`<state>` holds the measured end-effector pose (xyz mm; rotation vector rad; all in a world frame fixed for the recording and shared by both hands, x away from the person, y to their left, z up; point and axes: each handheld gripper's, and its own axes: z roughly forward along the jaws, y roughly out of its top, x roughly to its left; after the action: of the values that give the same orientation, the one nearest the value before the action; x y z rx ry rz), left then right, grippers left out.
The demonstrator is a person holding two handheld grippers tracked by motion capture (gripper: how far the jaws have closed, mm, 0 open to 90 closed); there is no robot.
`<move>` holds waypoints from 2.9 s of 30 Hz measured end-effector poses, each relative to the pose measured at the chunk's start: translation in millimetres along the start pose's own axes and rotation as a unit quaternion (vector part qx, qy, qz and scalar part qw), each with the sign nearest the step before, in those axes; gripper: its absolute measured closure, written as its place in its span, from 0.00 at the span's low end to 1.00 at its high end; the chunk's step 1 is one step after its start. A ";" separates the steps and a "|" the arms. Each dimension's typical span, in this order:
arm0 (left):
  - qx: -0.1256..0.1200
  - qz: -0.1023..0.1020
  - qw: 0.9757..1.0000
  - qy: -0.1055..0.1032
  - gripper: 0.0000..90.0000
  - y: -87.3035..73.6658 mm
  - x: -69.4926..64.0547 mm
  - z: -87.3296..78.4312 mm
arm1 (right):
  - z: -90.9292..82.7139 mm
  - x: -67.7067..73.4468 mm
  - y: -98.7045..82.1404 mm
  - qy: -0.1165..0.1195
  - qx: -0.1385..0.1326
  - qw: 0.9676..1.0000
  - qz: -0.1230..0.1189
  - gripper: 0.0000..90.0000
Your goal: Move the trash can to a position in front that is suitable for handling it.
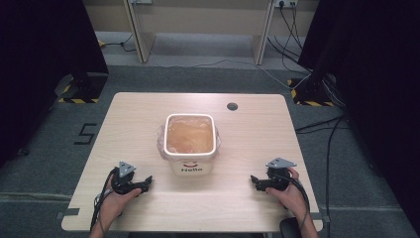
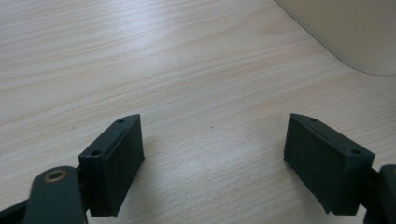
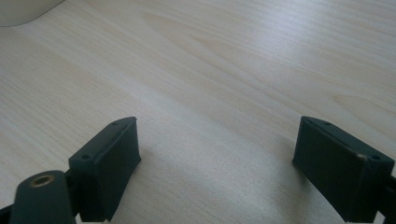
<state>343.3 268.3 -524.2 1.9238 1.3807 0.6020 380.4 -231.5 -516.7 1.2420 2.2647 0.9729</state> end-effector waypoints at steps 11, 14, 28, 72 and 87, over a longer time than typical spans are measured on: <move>0.000 0.000 1.000 0.000 0.21 0.0 0.0 0.0 | 0.1 -0.2 0.1 0.000 0.000 1.000 -0.001 0.16; 0.000 0.000 1.000 0.001 0.21 0.0 0.0 0.0 | 0.1 -0.1 0.1 0.000 0.000 1.000 0.000 0.16; 0.002 0.001 1.000 -0.004 0.20 0.4 0.1 0.4 | -3.5 -10.4 1.4 0.039 -0.050 0.995 0.073 0.19; -0.064 -0.064 0.994 -0.055 0.22 77.3 -18.1 34.5 | 63.4 45.4 107.5 0.083 -0.092 0.991 0.046 0.20; -0.057 -0.045 0.996 -0.060 0.34 75.9 -35.6 29.4 | 63.7 43.6 93.7 0.135 -0.098 0.984 0.055 0.29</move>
<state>400.0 211.7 -485.6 1.7673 1.3209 0.5037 450.3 -135.3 -492.6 1.2231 2.2458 1.4469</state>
